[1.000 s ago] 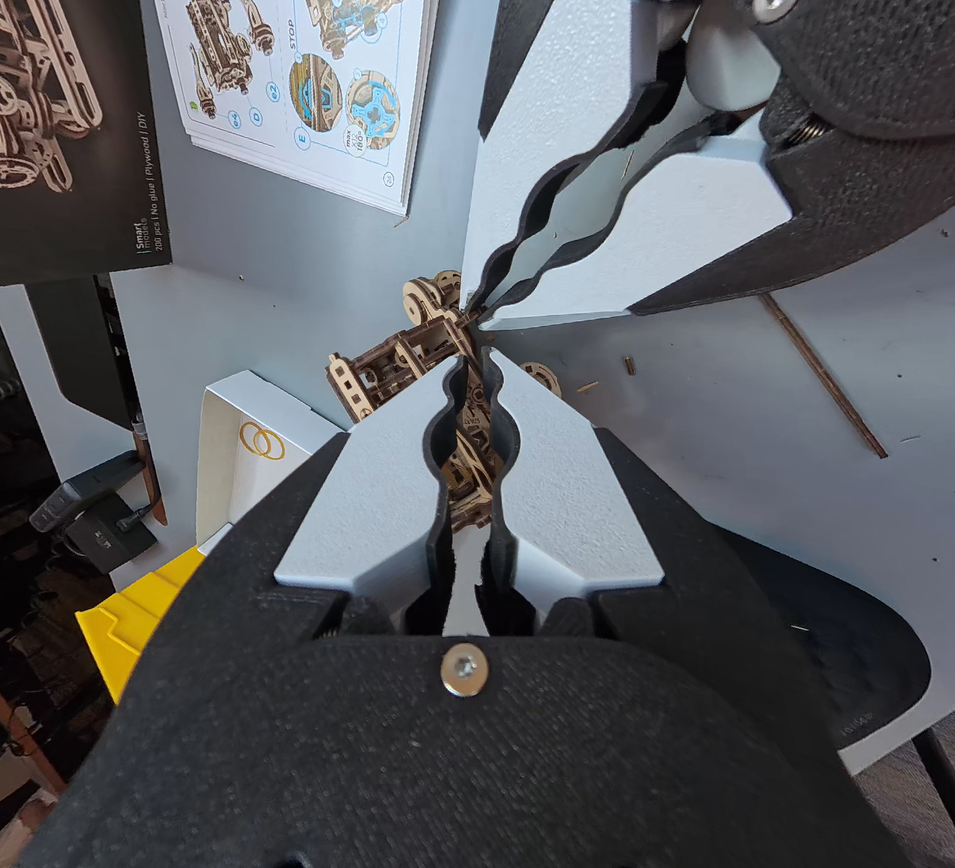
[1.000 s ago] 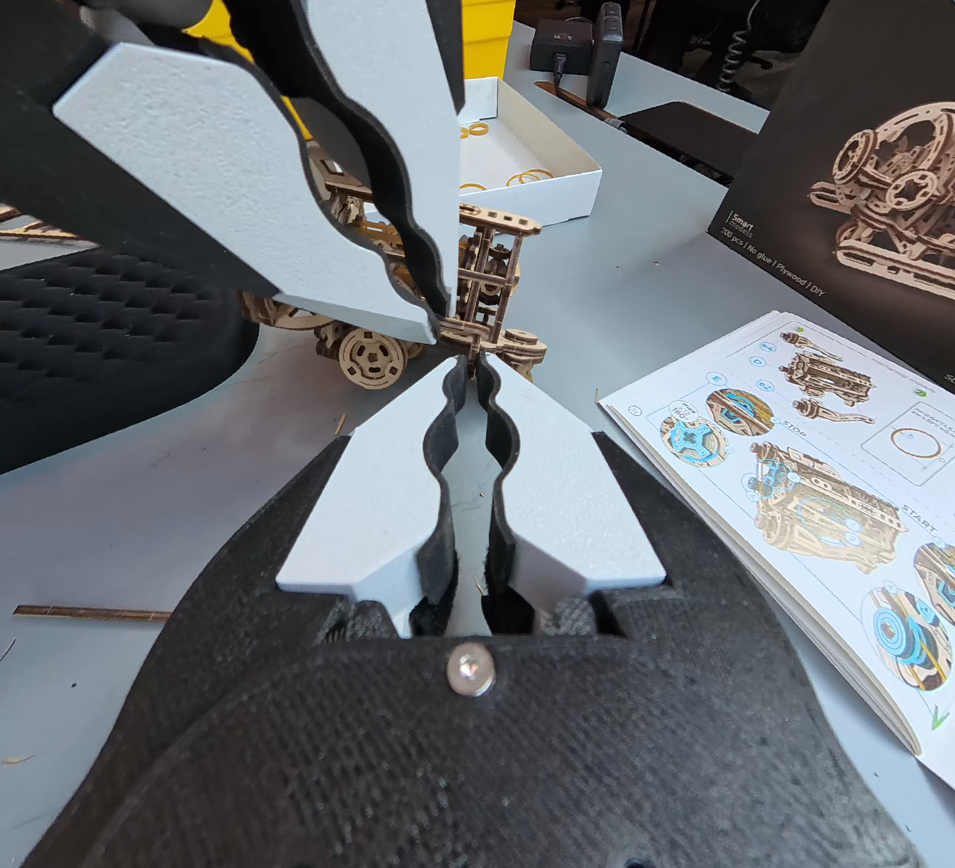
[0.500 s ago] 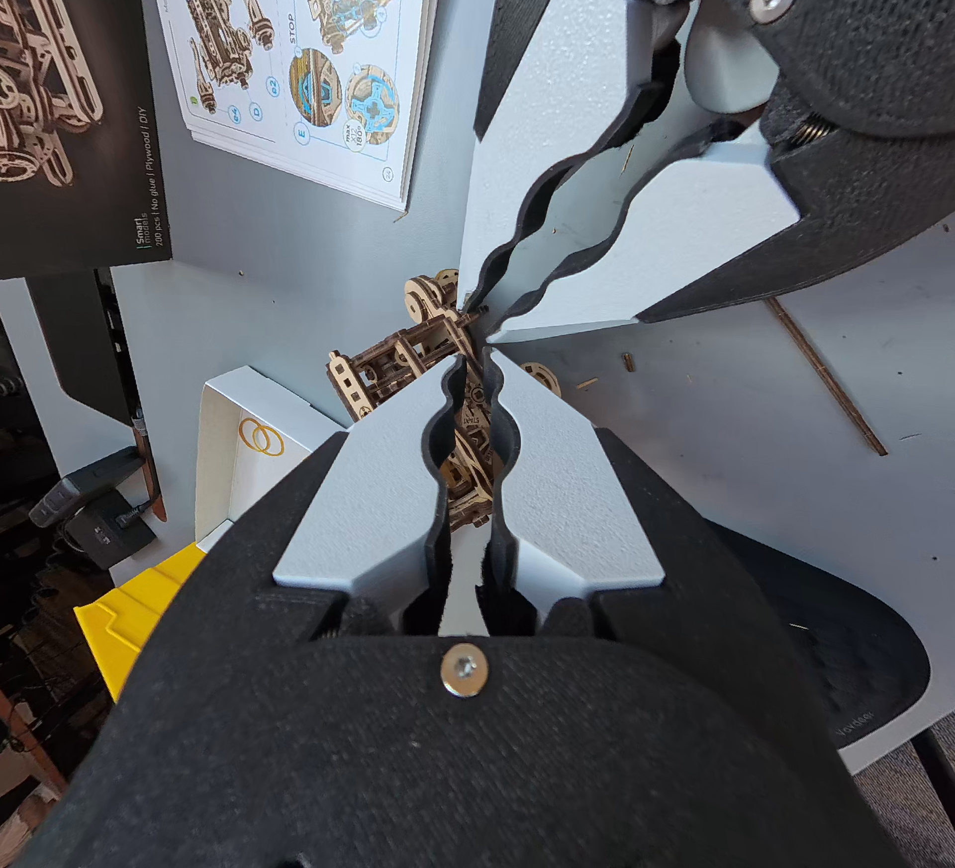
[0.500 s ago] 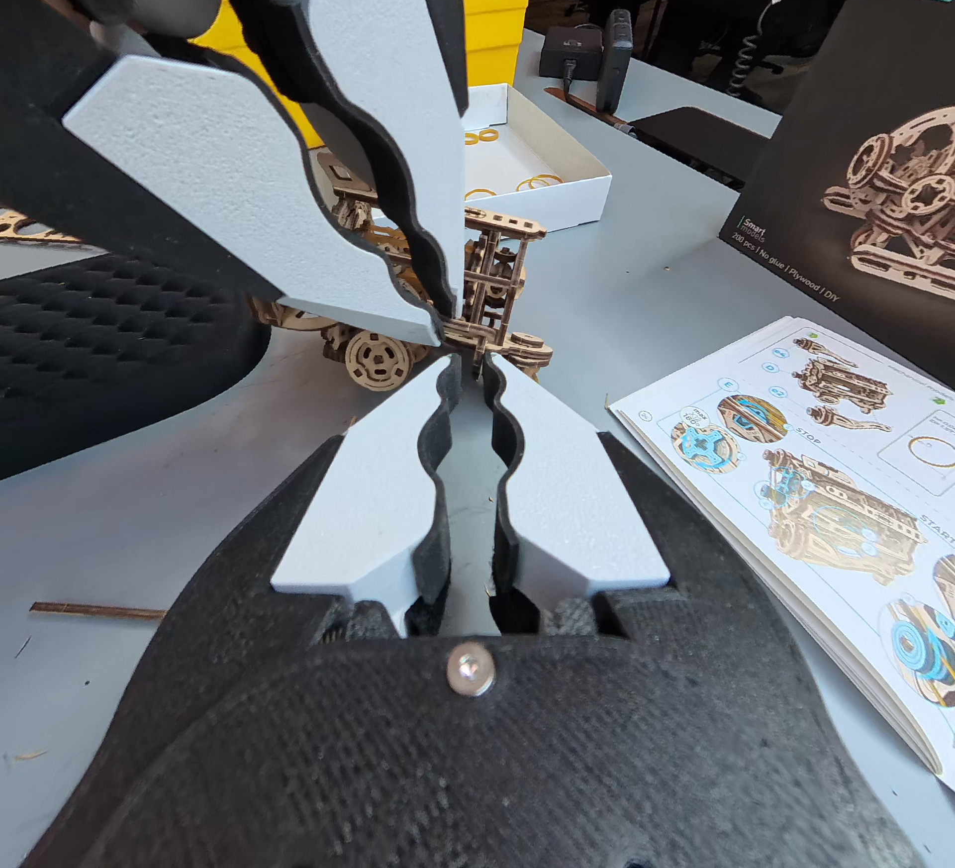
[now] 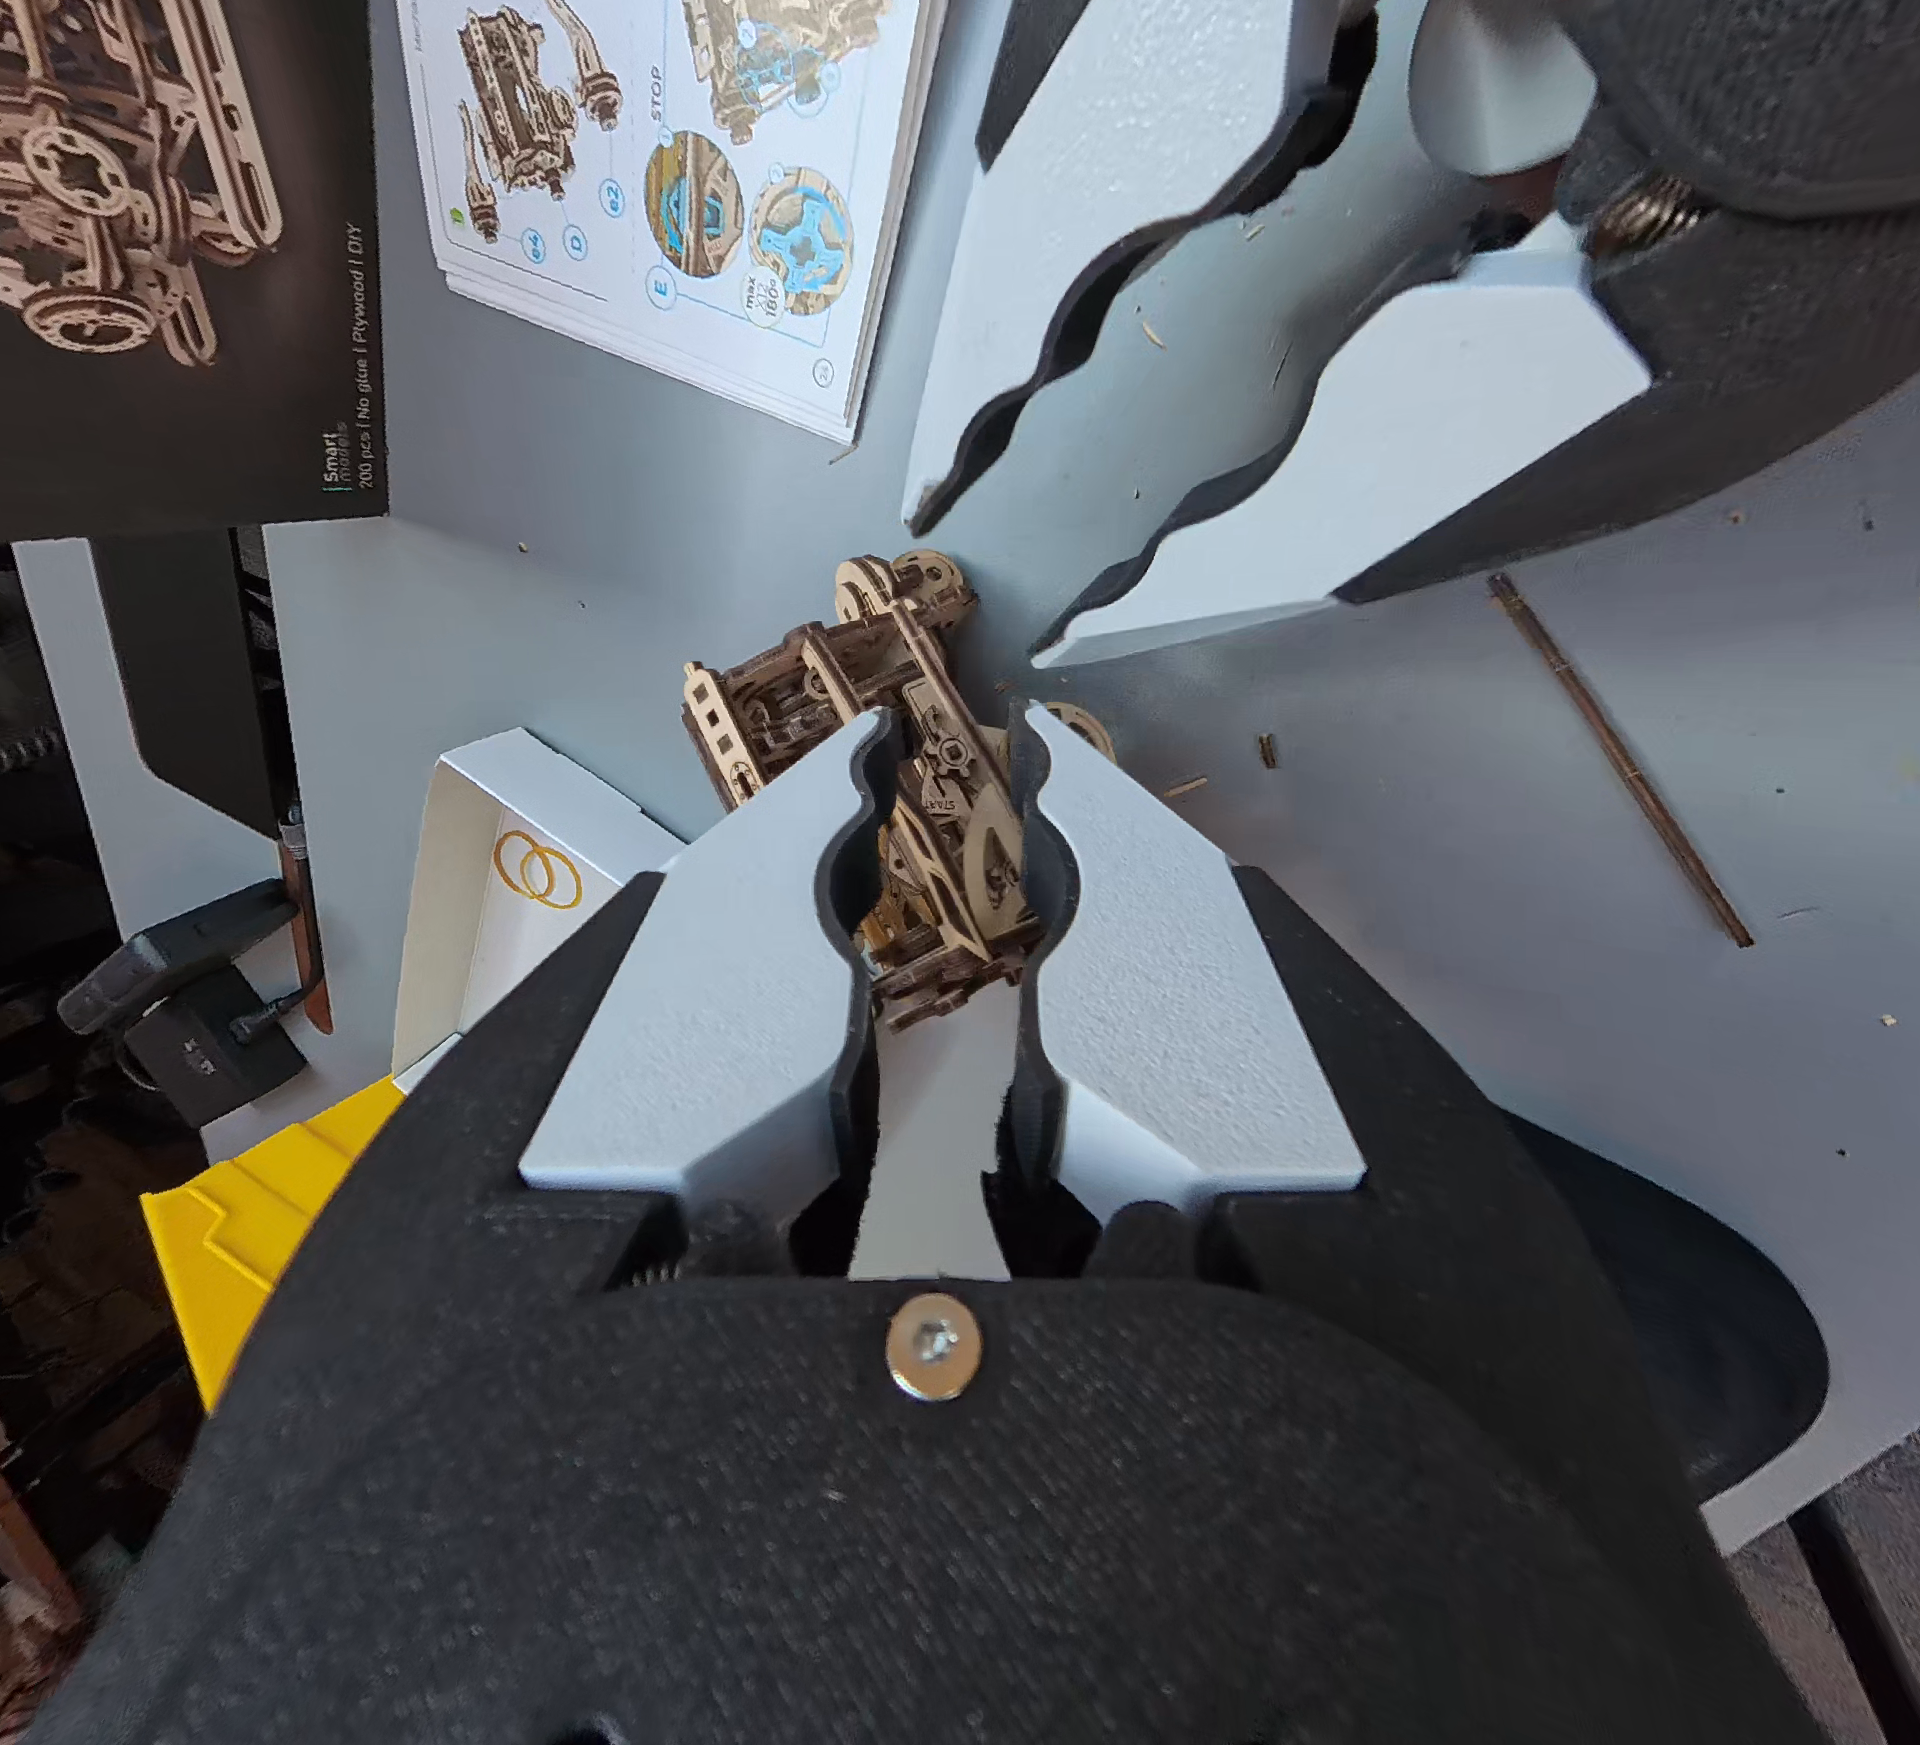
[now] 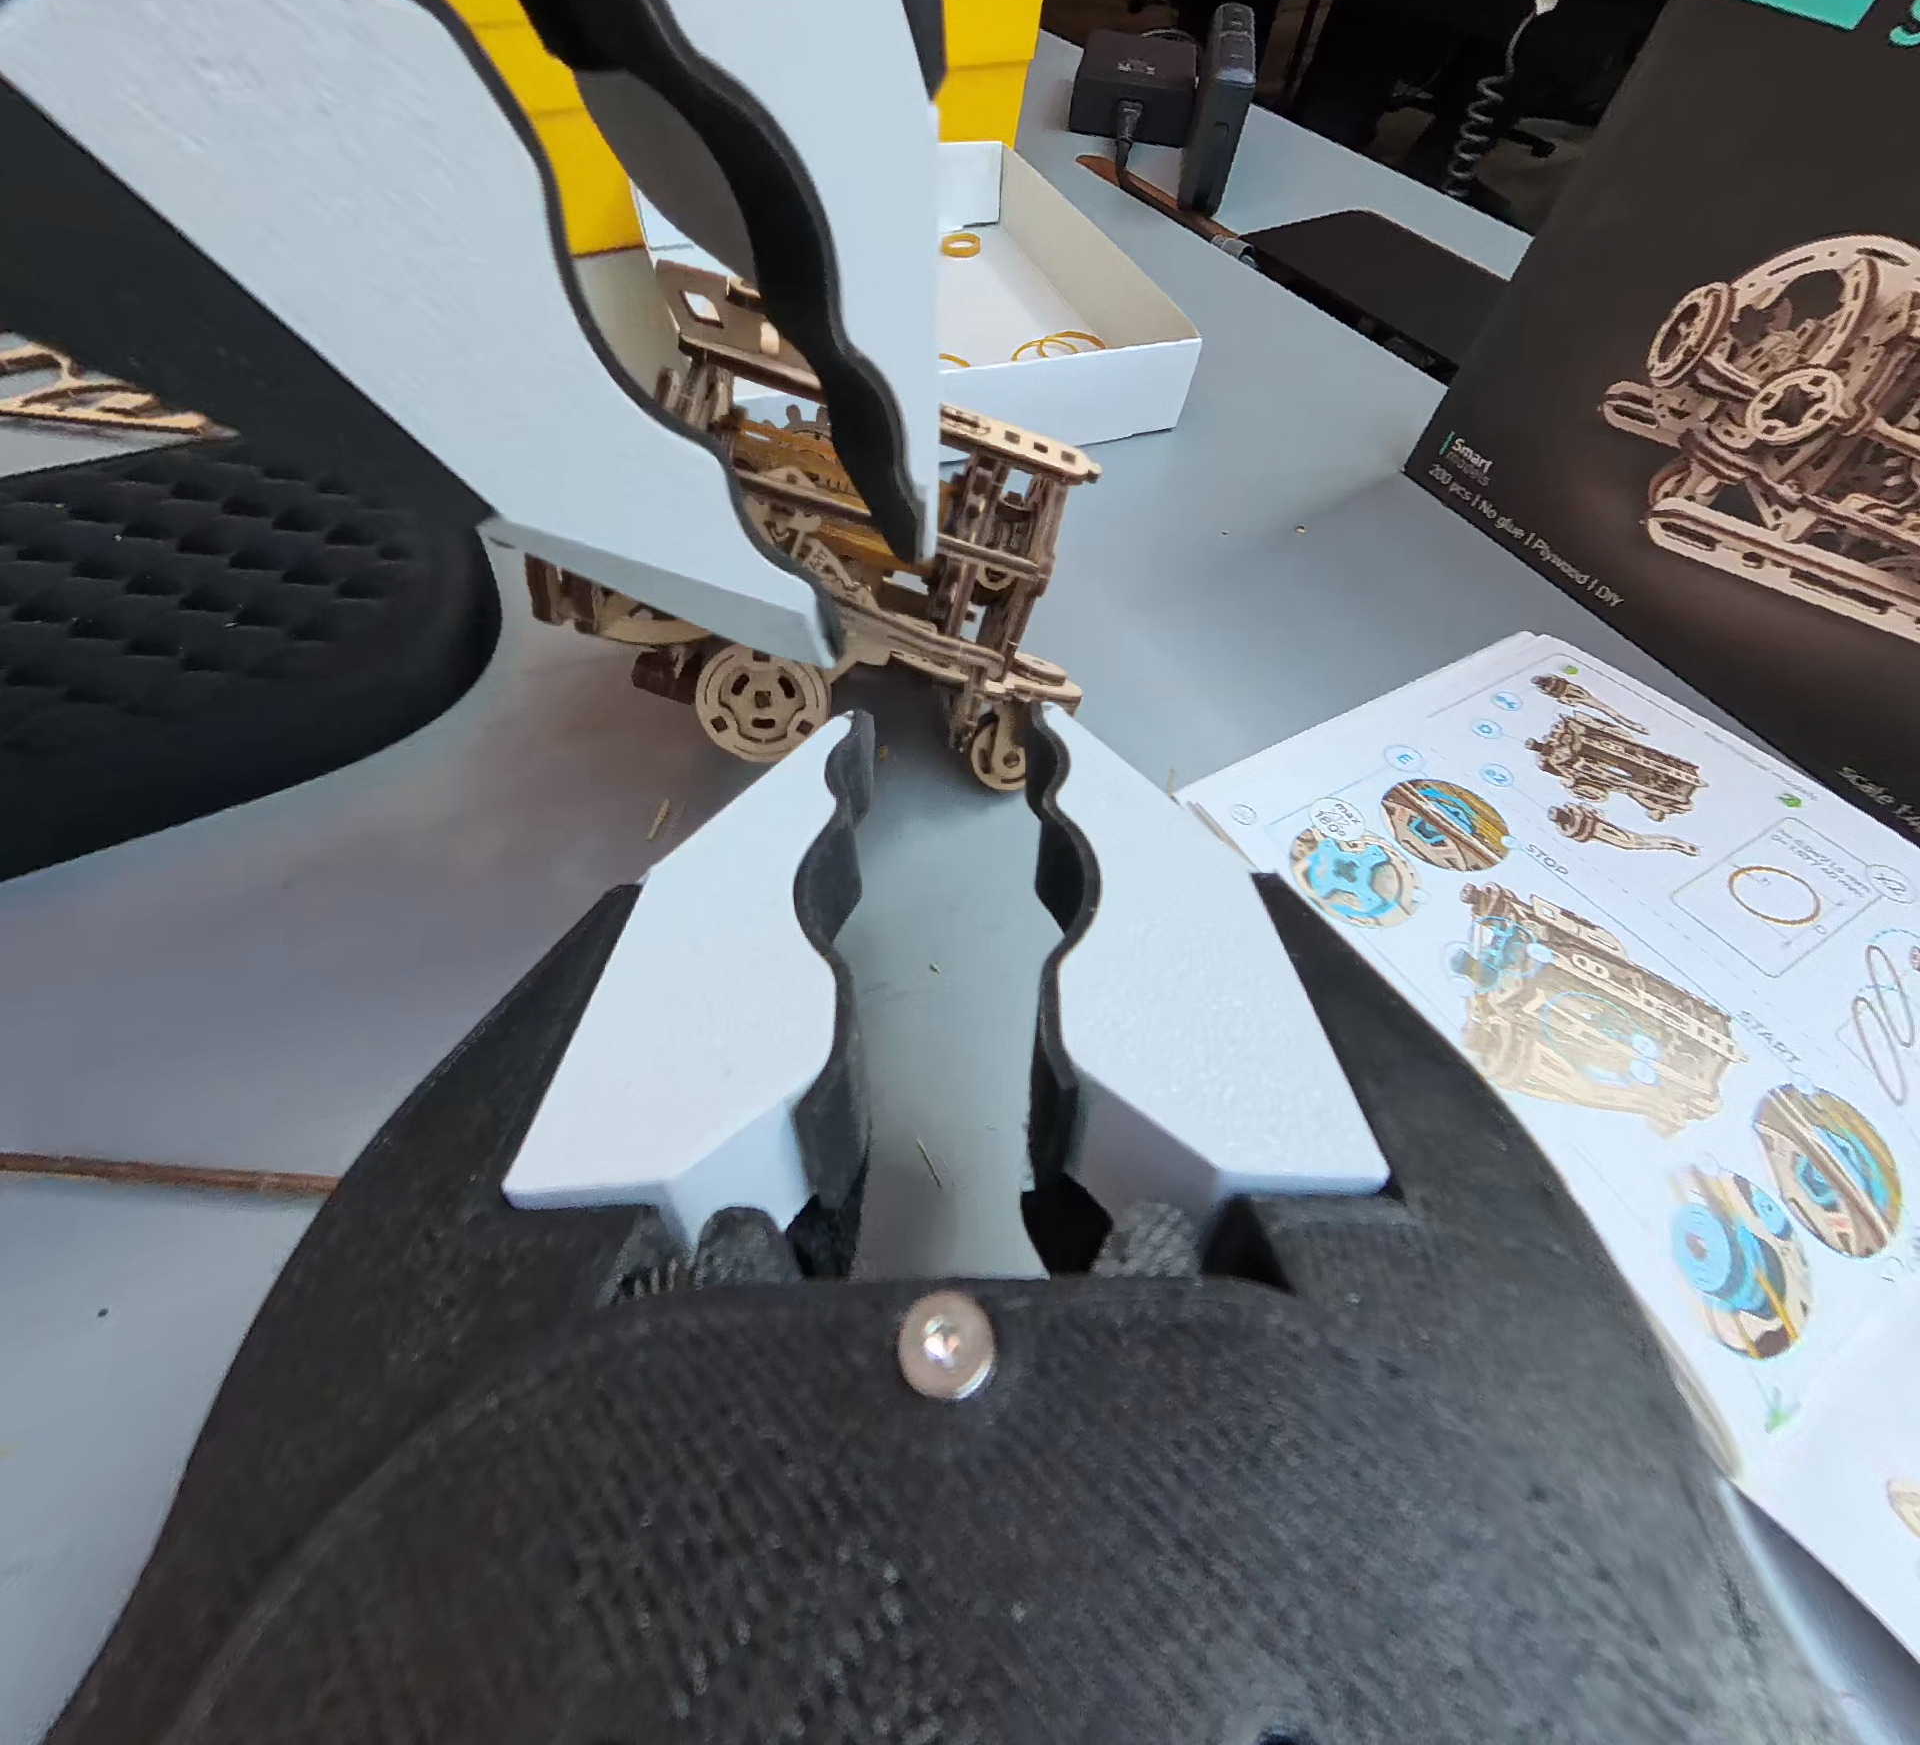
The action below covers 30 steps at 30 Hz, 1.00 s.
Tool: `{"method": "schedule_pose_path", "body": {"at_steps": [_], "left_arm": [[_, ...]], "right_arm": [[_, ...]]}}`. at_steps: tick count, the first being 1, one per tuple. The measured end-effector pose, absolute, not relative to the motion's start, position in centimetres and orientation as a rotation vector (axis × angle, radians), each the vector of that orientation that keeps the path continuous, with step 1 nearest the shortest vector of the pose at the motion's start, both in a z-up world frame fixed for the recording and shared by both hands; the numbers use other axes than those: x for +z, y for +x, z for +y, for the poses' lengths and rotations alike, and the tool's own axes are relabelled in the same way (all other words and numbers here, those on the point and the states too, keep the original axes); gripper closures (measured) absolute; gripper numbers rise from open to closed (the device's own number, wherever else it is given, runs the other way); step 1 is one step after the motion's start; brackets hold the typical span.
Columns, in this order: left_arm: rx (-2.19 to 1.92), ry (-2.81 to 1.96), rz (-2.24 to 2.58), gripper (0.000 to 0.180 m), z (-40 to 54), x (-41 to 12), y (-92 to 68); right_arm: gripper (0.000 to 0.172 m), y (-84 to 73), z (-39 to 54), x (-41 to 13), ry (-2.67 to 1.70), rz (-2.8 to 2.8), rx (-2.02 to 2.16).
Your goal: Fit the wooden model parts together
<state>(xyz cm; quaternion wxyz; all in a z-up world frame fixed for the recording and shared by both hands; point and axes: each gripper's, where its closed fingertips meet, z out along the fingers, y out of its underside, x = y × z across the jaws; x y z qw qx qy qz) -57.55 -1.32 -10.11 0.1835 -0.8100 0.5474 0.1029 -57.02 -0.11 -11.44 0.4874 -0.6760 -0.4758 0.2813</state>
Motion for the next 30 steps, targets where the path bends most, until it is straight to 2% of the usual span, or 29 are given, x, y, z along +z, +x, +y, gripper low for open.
{"method": "schedule_pose_path", "body": {"at_steps": [3, 6, 12, 18, 21, 25, 28, 30], "left_arm": [[0.178, -2.283, 1.447, 0.159, -1.8, -9.0, -56.8], [0.074, -2.253, 1.313, 0.159, -2.3, -6.9, -56.0], [-0.110, -2.165, 0.964, 0.157, -4.5, -2.8, -57.1], [-0.012, -2.105, 0.737, 0.157, -7.2, -2.0, -62.0], [0.015, -2.086, 0.713, 0.144, -7.8, -2.8, -63.1], [-0.004, -2.009, 0.715, 0.116, -6.9, -4.9, -64.1], [-0.032, -1.961, 0.741, 0.107, -6.1, -7.1, -64.2], [-0.041, -1.931, 0.753, 0.108, -5.7, -8.3, -63.8]], "right_arm": [[0.135, -55.9, 0.7, -10.9, -1.589, -1.251, 0.641], [0.125, -55.8, 0.0, -10.0, -1.333, -1.488, 0.659], [0.126, -56.5, -0.4, -9.1, -0.779, -1.830, 0.472], [0.133, -57.3, 0.1, -9.8, -0.588, -2.014, 0.433], [0.137, -57.5, 0.3, -10.0, -0.547, -2.059, 0.423], [0.143, -57.5, 0.0, -10.4, -0.517, -2.109, 0.454], [0.140, -57.6, -0.3, -10.2, -0.503, -2.106, 0.486], [0.138, -57.7, -0.4, -10.0, -0.497, -2.108, 0.510]]}}
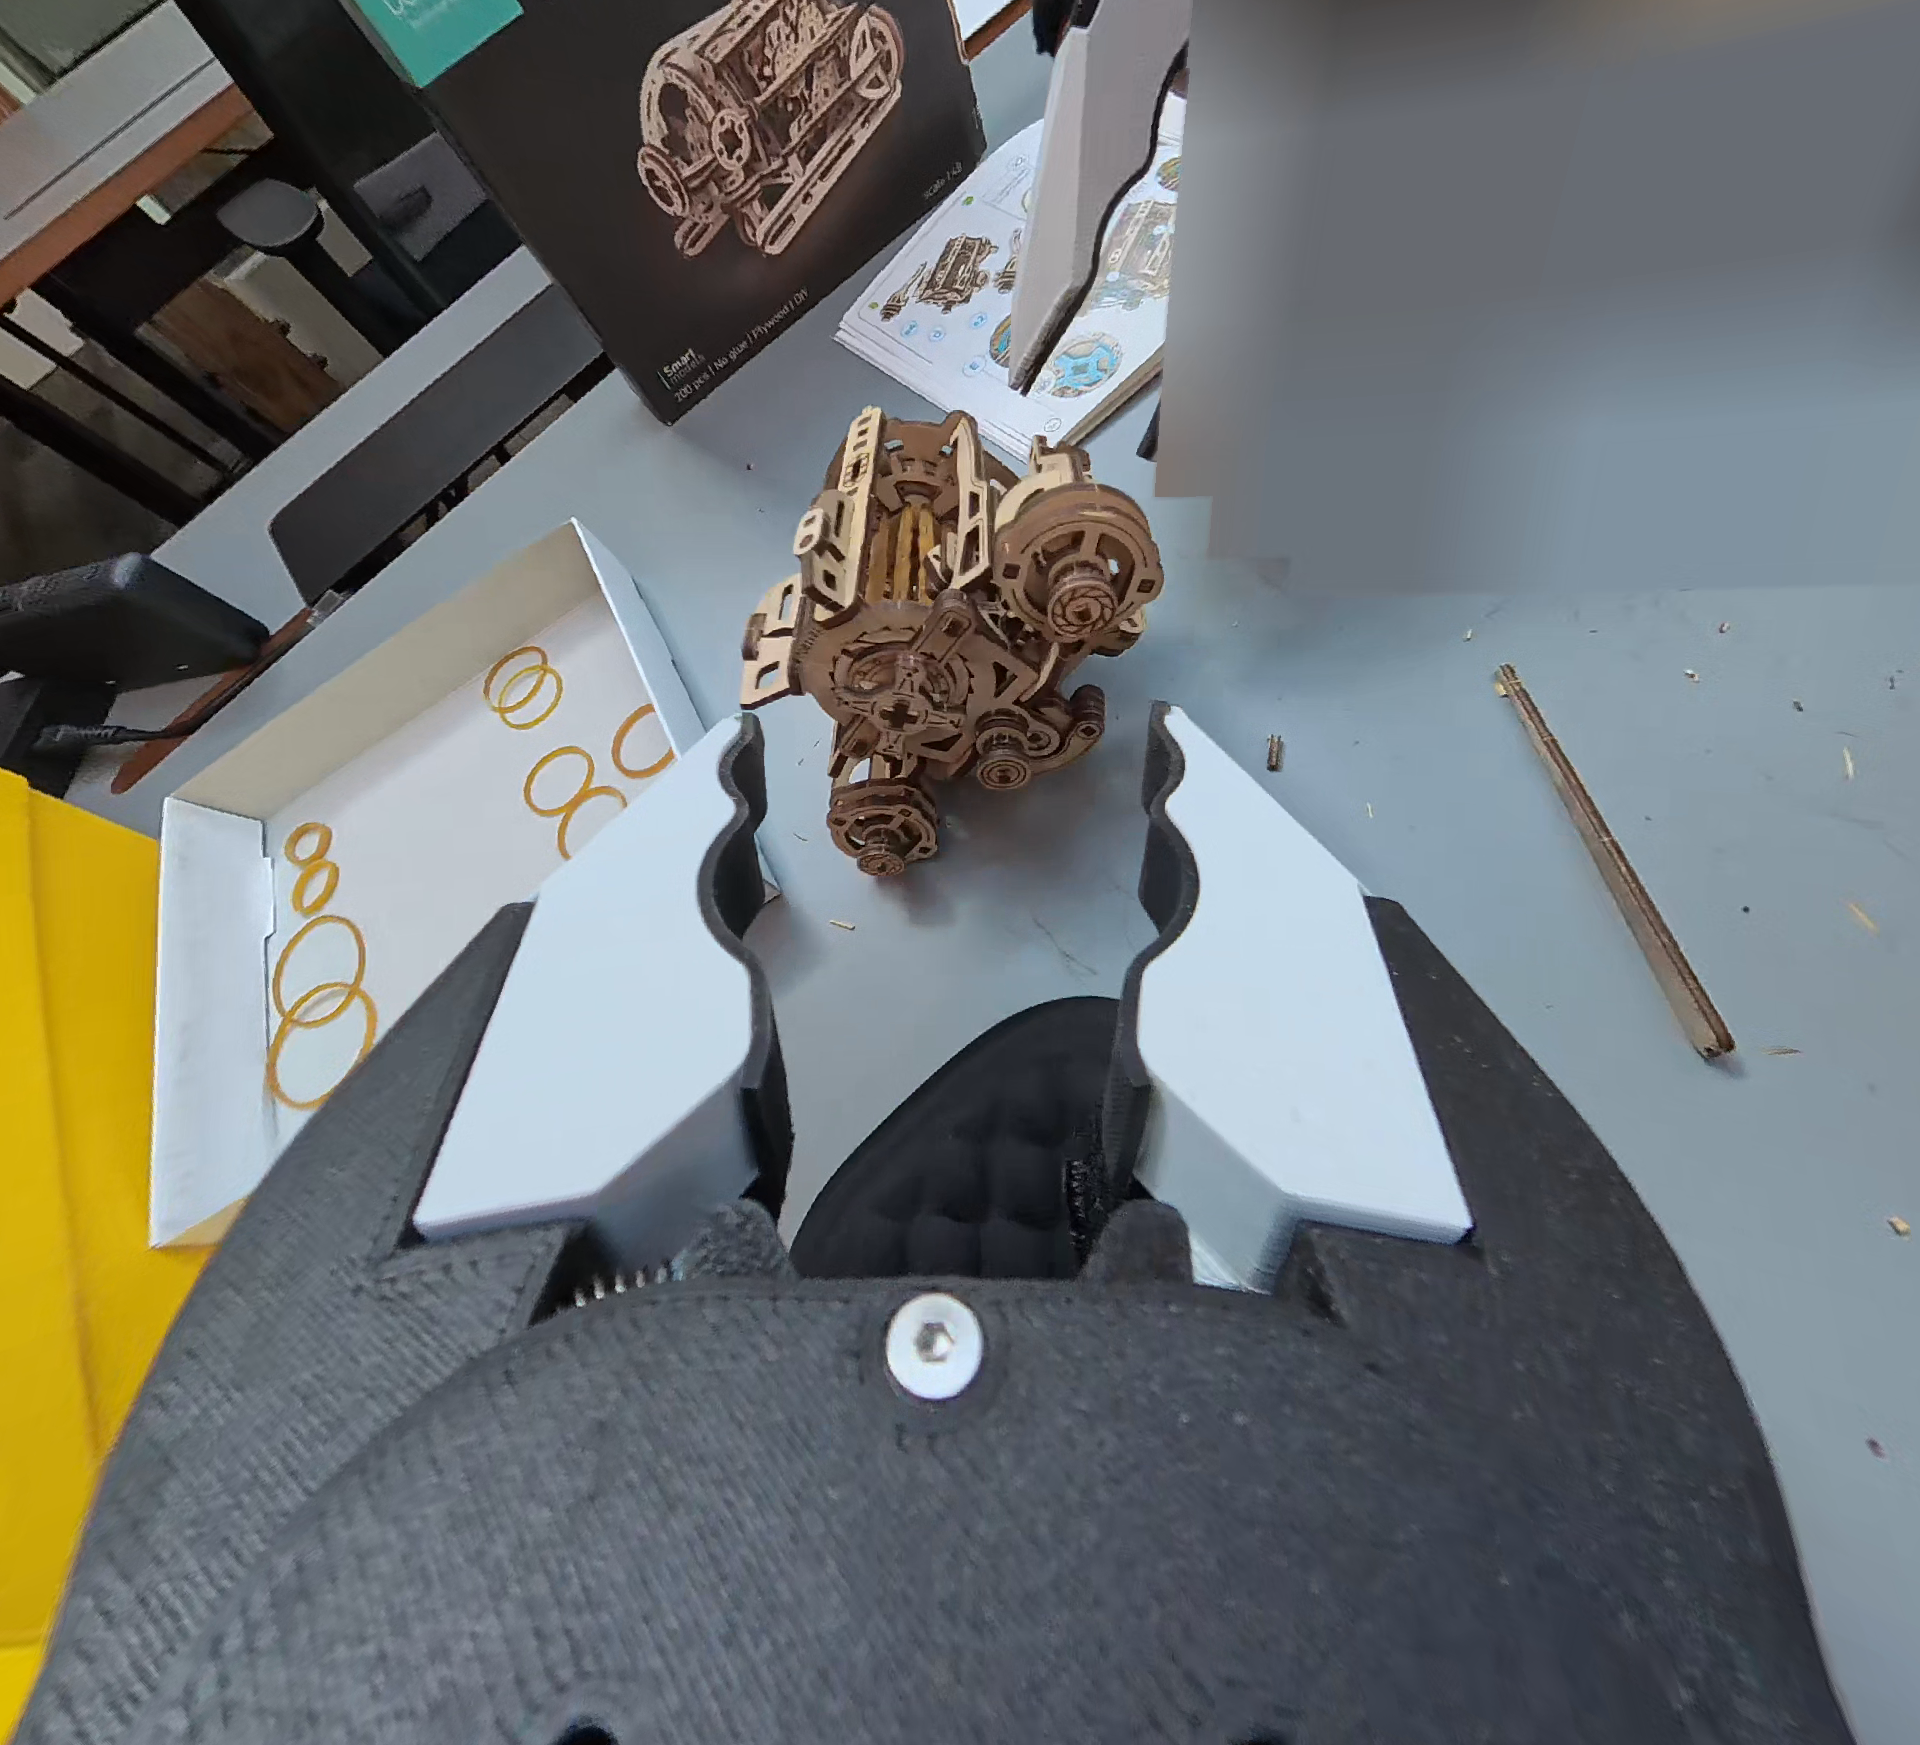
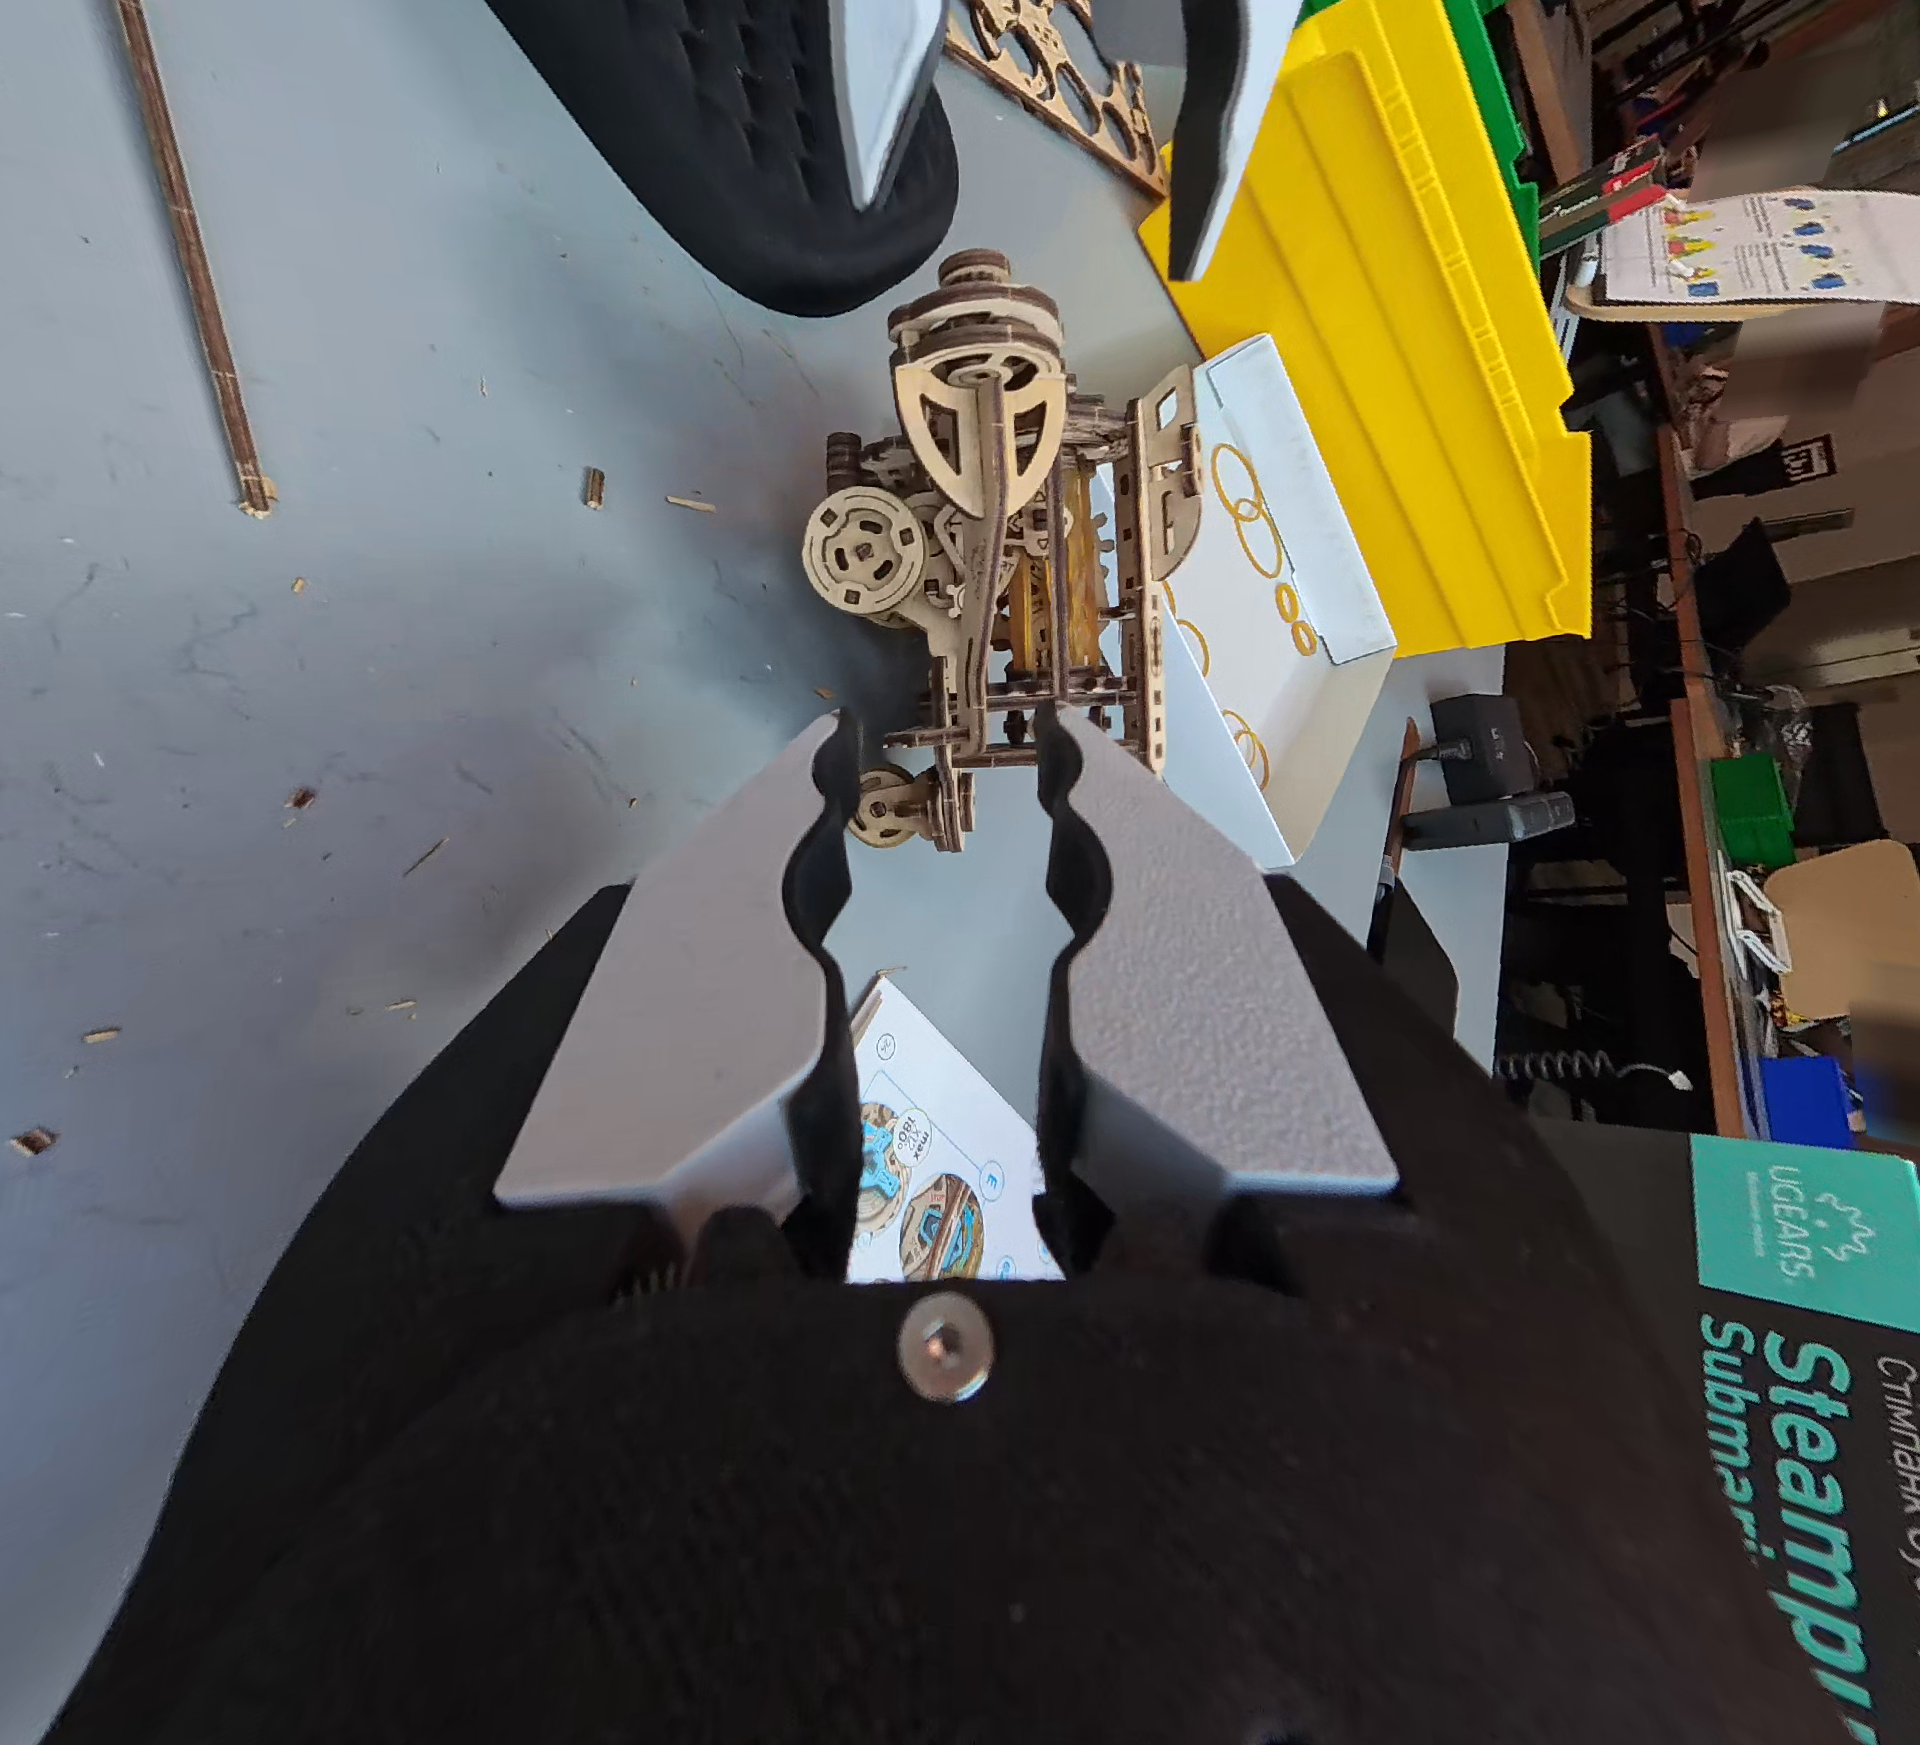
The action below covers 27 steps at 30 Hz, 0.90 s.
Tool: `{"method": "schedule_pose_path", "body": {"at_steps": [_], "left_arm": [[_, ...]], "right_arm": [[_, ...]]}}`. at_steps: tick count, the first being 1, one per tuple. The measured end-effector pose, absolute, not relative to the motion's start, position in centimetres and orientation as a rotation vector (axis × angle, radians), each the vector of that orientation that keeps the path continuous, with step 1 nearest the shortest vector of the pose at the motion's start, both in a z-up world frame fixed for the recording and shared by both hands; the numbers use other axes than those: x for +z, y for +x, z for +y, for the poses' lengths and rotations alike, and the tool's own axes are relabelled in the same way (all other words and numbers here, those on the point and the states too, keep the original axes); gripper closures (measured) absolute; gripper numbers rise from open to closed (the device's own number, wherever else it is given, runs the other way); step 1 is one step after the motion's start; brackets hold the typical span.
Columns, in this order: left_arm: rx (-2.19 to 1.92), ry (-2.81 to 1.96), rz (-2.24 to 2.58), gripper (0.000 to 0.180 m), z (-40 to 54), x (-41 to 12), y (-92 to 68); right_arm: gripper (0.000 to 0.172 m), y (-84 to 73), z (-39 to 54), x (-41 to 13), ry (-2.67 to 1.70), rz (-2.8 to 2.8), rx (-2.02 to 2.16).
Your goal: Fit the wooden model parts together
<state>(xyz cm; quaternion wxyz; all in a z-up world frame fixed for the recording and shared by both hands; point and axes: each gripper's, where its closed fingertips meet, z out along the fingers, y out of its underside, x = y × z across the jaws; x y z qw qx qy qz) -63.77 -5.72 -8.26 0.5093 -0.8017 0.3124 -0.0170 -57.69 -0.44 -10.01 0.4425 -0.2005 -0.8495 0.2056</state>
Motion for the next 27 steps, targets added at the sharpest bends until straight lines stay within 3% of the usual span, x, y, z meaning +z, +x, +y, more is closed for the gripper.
{"method": "schedule_pose_path", "body": {"at_steps": [10, 20, 24, 27], "left_arm": [[0.005, -1.857, 0.773, 0.068, -3.0, -9.3, -62.2], [0.185, -1.697, 0.915, 0.081, -1.9, -9.4, -61.3], [0.301, -1.599, 1.002, 0.097, -2.2, -9.3, -60.9], [0.361, -1.543, 1.047, 0.100, -2.7, -9.2, -60.7]], "right_arm": [[0.140, -58.0, -0.1, -10.9, -0.516, -2.150, 0.585], [0.145, -58.1, 0.1, -10.9, -0.495, -2.144, 0.639], [0.145, -58.1, 0.0, -10.9, -0.490, -2.135, 0.656], [0.145, -58.1, 0.0, -11.0, -0.496, -2.133, 0.662]]}}
